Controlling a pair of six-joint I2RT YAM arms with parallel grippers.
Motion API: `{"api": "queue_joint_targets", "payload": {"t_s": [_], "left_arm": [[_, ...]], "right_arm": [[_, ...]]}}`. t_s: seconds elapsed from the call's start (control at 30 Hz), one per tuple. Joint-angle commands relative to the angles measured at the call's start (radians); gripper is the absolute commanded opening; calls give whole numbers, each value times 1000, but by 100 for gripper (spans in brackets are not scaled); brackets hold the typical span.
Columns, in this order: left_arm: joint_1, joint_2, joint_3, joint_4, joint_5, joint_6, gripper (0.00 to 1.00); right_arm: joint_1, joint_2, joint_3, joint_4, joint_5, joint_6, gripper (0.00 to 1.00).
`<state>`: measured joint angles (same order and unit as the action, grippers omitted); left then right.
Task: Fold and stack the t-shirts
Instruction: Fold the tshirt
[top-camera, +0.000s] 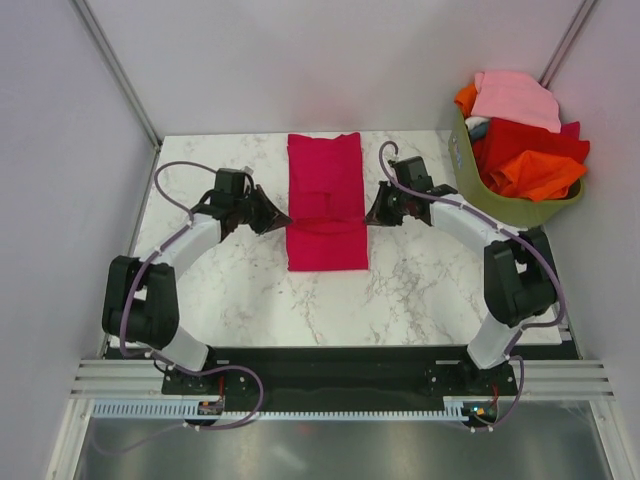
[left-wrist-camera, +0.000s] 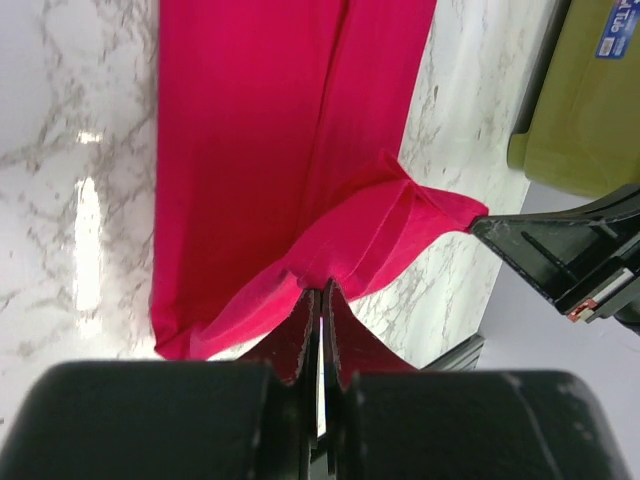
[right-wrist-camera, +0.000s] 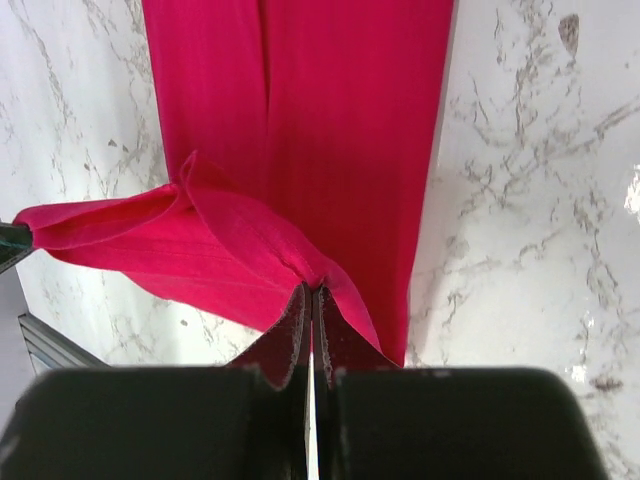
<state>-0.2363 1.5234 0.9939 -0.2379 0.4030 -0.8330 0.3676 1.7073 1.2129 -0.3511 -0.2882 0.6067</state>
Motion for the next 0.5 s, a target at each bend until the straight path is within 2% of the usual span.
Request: {"api": "queue_joint_targets", "payload": {"t_s": [0.0,0.47], "left_arm": [[11,81,100,40,36,48,2],[43,280,264,40,74,57,2]], "right_arm": [[-22,52,86,14,-49,-27,0],[-70,209,238,11,-103,-24,0]]}}
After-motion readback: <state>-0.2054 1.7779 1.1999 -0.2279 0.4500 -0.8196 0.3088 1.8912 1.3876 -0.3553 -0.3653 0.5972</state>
